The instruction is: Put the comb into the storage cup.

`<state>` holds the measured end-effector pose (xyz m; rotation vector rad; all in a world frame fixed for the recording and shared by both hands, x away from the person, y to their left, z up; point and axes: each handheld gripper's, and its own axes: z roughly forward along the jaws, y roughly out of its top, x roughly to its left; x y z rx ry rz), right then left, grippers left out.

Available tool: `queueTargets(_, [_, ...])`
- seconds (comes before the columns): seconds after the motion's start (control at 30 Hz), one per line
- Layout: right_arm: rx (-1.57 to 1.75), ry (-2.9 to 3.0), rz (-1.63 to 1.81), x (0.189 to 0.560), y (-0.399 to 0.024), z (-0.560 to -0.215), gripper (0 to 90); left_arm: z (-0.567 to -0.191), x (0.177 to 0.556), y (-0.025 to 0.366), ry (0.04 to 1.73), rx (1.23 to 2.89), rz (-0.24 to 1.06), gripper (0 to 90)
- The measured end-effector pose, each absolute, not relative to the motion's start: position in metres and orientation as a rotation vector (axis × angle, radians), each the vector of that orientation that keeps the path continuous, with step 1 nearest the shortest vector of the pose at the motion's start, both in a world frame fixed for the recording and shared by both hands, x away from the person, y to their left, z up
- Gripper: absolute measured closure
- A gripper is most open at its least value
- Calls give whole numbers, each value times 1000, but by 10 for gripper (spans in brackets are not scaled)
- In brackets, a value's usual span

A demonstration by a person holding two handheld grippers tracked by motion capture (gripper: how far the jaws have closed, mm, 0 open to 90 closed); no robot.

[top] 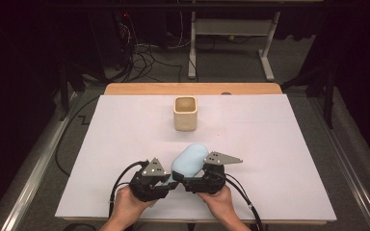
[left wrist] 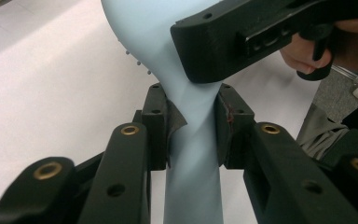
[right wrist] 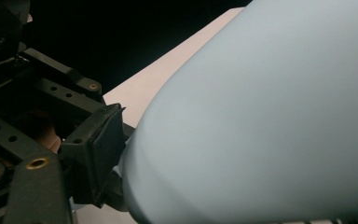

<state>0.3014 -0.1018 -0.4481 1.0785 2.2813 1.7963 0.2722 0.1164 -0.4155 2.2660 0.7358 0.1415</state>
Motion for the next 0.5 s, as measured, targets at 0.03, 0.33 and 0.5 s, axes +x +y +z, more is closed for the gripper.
queueTargets(0.03, [1086, 2291, 1800, 302, -102, -447, 247, -416, 272, 117, 741, 2262, 138, 695])
queueTargets(0.33, [1097, 2367, 1805, 305, -104, -436, 379, -414, 274, 121, 760, 2226, 114, 694])
queueTargets(0.5, [1090, 2416, 1793, 308, -101, -430, 432, -413, 274, 122, 767, 2221, 122, 694])
